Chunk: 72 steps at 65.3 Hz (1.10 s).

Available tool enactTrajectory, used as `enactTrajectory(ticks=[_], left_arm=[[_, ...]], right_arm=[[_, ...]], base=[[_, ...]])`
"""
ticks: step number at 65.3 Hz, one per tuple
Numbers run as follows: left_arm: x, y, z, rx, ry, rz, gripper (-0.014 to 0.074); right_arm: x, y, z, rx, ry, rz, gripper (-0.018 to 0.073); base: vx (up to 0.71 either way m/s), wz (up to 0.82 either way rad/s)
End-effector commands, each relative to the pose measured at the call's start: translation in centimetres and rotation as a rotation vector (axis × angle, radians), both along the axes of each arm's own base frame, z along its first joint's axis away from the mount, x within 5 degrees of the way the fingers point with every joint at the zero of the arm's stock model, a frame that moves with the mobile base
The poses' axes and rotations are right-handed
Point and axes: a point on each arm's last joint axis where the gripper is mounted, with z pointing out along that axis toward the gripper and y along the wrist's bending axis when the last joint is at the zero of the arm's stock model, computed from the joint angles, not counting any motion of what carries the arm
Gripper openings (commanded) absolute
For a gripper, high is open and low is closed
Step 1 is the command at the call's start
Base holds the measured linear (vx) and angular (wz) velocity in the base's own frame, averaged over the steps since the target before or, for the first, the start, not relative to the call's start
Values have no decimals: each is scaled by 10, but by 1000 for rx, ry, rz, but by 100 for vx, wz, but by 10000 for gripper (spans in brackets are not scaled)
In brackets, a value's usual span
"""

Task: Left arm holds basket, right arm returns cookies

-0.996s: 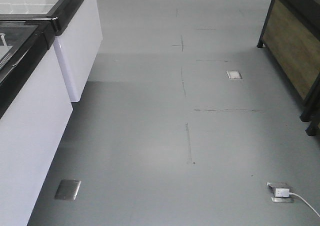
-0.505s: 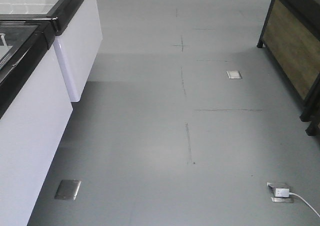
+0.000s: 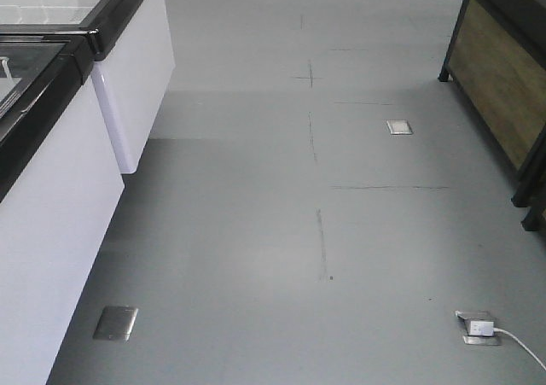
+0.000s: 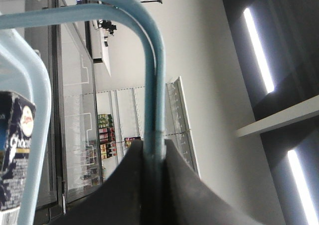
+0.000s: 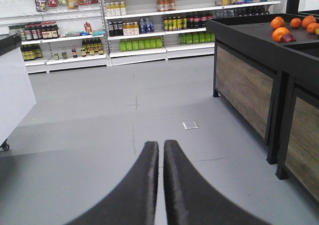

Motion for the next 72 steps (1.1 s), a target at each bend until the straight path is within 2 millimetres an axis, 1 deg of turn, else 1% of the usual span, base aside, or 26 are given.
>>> enactTrajectory(ticks=[1, 14, 43, 57, 63, 72], left_arm=[[-2, -7, 30, 143, -145, -9, -6], [2, -15, 33, 121, -202, -51, -6], [0, -18, 41, 71, -359, -93, -4], [2, -23, 43, 58, -388, -172, -4], [5, -27, 44, 45, -405, -203, -4], [13, -40, 44, 11, -424, -266, -4]], right_arm=[[0, 0, 2, -29, -68, -2, -6], [0, 0, 2, -29, -68, -2, -6], [0, 0, 2, -29, -68, -2, -6], [0, 0, 2, -29, -68, -2, -6], [0, 0, 2, -29, -68, -2, -6], [0, 0, 2, -29, -68, -2, -6]], base=[[0, 0], [0, 0], [0, 0], [0, 0], [0, 0], [0, 0]])
